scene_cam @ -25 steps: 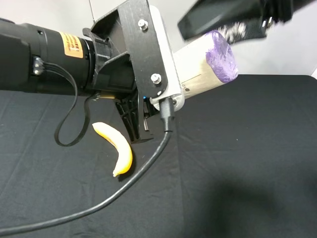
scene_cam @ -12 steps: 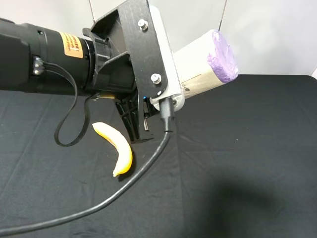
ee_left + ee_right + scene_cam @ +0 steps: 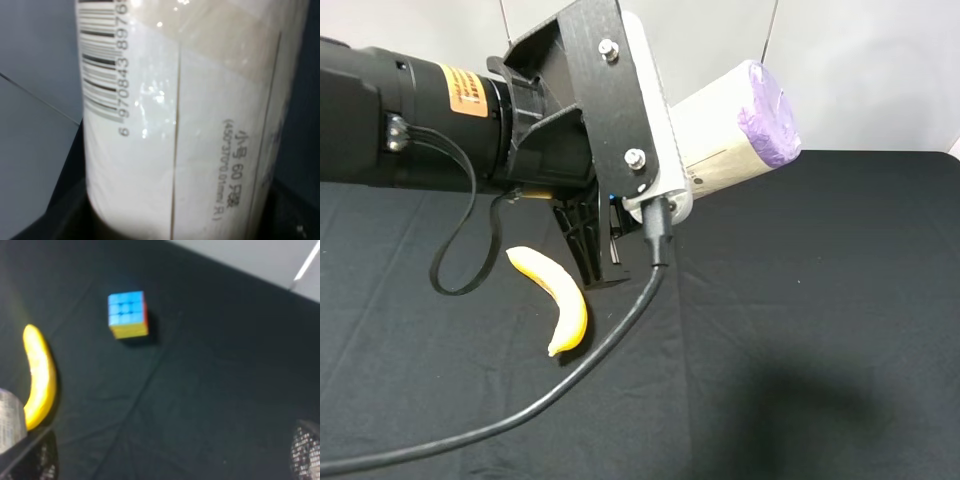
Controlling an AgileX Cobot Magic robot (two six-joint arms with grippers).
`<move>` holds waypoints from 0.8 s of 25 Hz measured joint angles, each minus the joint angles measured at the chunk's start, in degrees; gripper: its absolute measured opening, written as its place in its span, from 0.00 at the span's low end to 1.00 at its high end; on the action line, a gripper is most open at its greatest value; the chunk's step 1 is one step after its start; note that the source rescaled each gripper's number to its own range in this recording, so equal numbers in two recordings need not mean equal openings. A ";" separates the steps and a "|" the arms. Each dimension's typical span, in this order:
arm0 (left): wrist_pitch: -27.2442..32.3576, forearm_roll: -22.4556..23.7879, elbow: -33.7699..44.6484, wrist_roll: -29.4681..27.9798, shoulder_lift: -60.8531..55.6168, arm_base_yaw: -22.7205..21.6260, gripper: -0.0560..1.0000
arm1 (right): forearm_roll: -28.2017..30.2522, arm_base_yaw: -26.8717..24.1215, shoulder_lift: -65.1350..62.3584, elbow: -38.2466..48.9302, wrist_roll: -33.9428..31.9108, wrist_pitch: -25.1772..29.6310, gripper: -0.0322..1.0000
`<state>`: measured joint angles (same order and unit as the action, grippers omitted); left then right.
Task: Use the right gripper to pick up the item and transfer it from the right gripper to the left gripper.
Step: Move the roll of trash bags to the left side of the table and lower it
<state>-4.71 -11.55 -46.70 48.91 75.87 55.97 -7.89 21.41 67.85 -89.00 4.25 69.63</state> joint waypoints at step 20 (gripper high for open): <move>0.00 0.00 0.00 0.00 0.00 0.00 0.06 | 7.89 0.00 -38.61 39.38 -3.58 0.16 1.00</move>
<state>-4.71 -11.55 -46.70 48.91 75.87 55.97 0.00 21.41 29.24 -49.62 0.67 69.79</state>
